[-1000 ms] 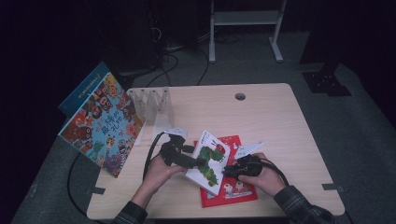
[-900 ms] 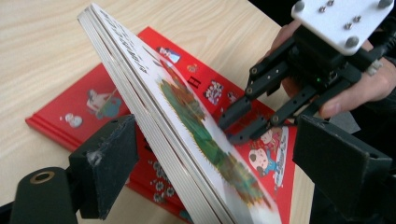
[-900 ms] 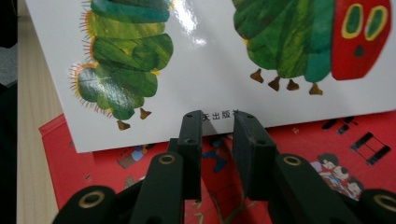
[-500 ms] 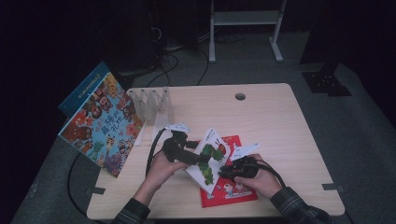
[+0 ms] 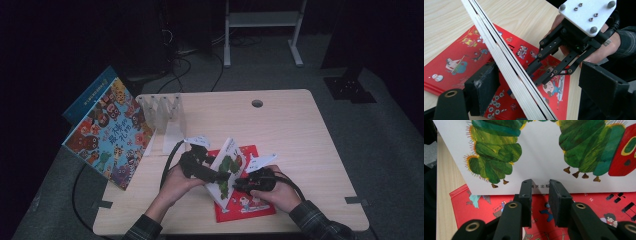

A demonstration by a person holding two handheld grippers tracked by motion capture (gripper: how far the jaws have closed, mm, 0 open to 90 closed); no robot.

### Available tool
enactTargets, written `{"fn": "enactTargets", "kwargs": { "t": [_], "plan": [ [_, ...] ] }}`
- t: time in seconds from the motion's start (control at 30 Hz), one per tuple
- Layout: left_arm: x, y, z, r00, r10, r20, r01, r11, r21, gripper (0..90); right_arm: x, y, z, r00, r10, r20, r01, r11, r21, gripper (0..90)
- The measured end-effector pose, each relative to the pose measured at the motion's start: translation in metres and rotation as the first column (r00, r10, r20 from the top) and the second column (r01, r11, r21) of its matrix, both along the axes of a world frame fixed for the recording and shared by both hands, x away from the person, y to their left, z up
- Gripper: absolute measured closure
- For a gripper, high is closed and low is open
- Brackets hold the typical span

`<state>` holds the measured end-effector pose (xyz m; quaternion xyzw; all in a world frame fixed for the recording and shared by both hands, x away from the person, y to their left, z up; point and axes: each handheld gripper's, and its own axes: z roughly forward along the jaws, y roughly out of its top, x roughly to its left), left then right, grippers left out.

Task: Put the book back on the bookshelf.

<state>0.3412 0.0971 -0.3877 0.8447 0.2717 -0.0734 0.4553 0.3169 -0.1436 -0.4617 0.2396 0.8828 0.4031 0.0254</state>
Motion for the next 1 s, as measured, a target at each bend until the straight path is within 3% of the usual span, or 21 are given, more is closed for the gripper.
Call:
{"fn": "enactTargets", "kwargs": {
  "t": [0.2, 0.57, 0.73, 0.8, 0.83, 0.93, 1.0],
  "plan": [
    [0.001, 0.004, 0.001, 0.9999, 0.014, -0.009, -0.015, 0.9998, -0.012, 23.1, 0.0, -0.001, 0.0, 1.0, 0.003, -0.005, -0.003, 1.0, 0.0, 70.9],
    [0.005, 0.003, 0.003, 0.9983, 0.057, -0.012, -0.056, 0.9958, 0.072, 48.8, 0.0, 0.0, 0.0, 1.0, 0.004, -0.008, -0.004, 1.0, 0.002, 69.9],
    [0.008, 0.001, 0.008, 0.9985, 0.055, 0.001, -0.055, 0.9906, 0.125, 54.8, -0.001, 0.0, 0.0, 1.0, 0.005, -0.008, -0.005, 1.0, 0.004, 69.6],
    [0.009, 0.0, 0.01, 0.9979, 0.063, 0.016, -0.065, 0.9819, 0.178, 57.0, -0.001, 0.0, 0.0, 0.9999, 0.005, -0.01, -0.005, 1.0, 0.006, 69.5],
    [0.009, 0.0, 0.01, 0.9979, 0.063, 0.016, -0.065, 0.9819, 0.178, 58.2, -0.001, 0.0, 0.0, 0.9999, 0.005, -0.01, -0.005, 1.0, 0.006, 69.5],
    [0.01, -0.001, 0.013, 0.9978, 0.06, 0.028, -0.065, 0.9708, 0.231, 60.4, -0.002, 0.002, 0.0, 0.9999, 0.01, -0.008, -0.01, 1.0, 0.005, 69.2],
    [0.011, -0.002, 0.013, 0.9975, 0.068, 0.018, -0.07, 0.9708, 0.229, 61.3, -0.002, 0.002, 0.0, 0.9999, 0.012, -0.008, -0.012, 1.0, 0.005, 68.9]
  ]
}}
